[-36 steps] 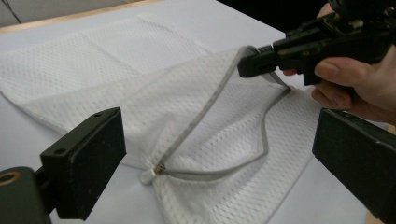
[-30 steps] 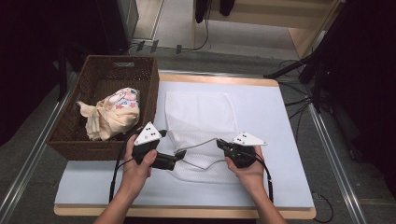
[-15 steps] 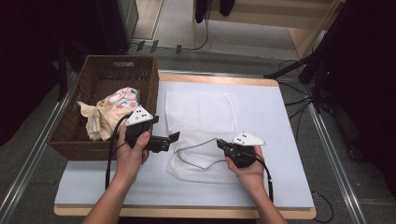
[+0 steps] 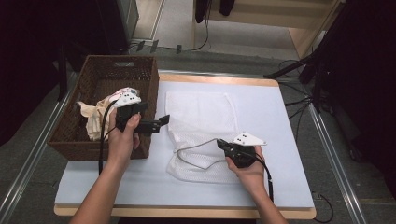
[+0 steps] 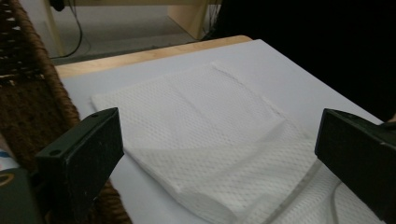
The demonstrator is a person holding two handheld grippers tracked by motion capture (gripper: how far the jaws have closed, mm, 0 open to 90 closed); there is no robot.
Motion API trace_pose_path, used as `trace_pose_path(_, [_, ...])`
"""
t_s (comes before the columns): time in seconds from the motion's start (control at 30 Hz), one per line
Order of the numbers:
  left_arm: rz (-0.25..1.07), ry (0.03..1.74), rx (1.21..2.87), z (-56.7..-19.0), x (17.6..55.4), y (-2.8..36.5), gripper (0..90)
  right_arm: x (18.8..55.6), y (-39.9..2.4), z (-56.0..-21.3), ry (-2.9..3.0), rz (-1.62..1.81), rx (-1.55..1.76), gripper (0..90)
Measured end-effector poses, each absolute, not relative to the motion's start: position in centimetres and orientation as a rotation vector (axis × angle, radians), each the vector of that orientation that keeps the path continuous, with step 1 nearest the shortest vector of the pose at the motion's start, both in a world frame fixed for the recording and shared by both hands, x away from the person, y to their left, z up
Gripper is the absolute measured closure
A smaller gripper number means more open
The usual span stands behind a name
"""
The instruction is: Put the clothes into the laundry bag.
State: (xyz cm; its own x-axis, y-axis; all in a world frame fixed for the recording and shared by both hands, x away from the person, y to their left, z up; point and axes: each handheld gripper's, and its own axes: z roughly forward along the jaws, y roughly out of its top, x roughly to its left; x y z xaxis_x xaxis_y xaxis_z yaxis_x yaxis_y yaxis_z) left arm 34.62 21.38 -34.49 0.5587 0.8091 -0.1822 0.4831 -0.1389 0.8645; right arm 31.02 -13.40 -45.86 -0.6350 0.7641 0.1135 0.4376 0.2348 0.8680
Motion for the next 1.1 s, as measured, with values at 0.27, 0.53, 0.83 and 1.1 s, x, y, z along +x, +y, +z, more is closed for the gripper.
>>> trace_pose_path(0.27, [0.449, 1.131, 1.798, -34.0, 37.2, 23.2, 0.5, 30.9, -13.4, -45.8, 2.176, 1.364, 1.112, 88.6])
trace_pose_path(0.53, [0.459, 1.245, 1.777, -35.2, 39.8, 26.3, 0.0, 30.9, -13.4, -45.8, 2.176, 1.366, 1.11, 88.6])
trace_pose_path(0.83, [0.446, 1.444, 1.872, -37.5, 42.3, 29.7, 0.0, 30.9, -13.5, -45.8, 2.178, 1.362, 1.106, 88.6])
trace_pose_path(1.1, [0.43, 1.554, 2.011, -38.6, 43.4, 31.9, 0.0, 30.8, -13.4, -45.8, 2.179, 1.358, 1.101, 88.6])
